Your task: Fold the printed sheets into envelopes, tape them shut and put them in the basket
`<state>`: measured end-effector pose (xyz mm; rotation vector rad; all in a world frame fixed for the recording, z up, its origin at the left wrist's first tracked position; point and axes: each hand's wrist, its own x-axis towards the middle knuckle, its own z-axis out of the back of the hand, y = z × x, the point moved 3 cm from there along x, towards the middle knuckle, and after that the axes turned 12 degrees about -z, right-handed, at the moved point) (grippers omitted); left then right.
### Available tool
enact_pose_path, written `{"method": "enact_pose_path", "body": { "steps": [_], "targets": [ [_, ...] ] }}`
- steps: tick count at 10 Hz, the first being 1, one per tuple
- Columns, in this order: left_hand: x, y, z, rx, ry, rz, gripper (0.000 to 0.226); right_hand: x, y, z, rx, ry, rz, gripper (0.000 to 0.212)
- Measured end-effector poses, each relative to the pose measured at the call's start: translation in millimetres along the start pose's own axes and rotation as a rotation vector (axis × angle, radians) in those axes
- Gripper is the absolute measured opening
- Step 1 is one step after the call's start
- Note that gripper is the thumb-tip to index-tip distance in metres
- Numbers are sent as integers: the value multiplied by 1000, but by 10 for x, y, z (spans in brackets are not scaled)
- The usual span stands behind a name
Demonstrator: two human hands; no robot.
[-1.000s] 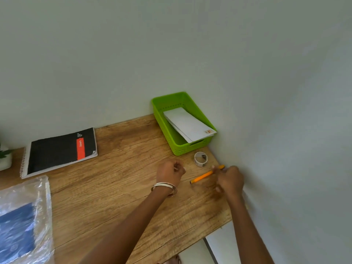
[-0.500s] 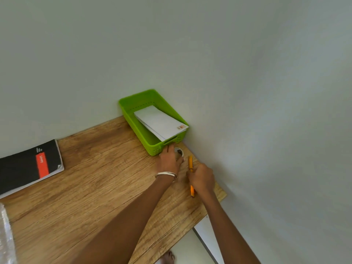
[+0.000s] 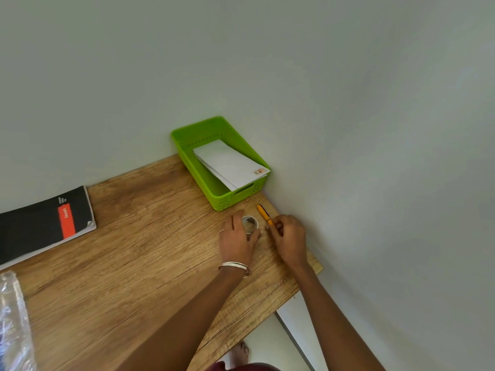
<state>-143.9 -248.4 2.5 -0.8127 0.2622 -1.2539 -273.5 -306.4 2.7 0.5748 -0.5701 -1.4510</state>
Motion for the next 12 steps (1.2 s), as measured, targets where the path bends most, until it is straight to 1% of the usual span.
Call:
{"method": "enact_pose_path", "body": {
  "steps": [1, 2, 4, 7, 9, 10, 11, 12],
  "targets": [
    [-25, 92, -30, -42, 33, -11, 71, -30, -56, -65, 14, -34, 41, 16],
    [-29, 139, -27, -98, 44, 20, 76, -55, -99, -69, 17, -52, 51, 20],
    [-8, 166, -5, -156, -21, 78, 81, -112, -123, -72, -36, -90, 37, 19],
    [-14, 190, -20, -158, -3, 82, 88, -82, -152, -64, 15, -71, 45, 18],
    [-37, 172, 32, -192, 35, 64, 91, -85, -139, -64, 37, -58, 54, 20],
    [-68, 211, 72, -209, 78, 41, 93, -92, -130, -36, 105, -46, 19, 24],
    [-110, 232, 244, -201, 51, -16, 80, -134, -120, 25, 179, -150, 18, 31],
    [-127, 262, 512, -161, -32, -130, 45, -223, 148, 138, 236, -288, 113, 41]
  ]
}}
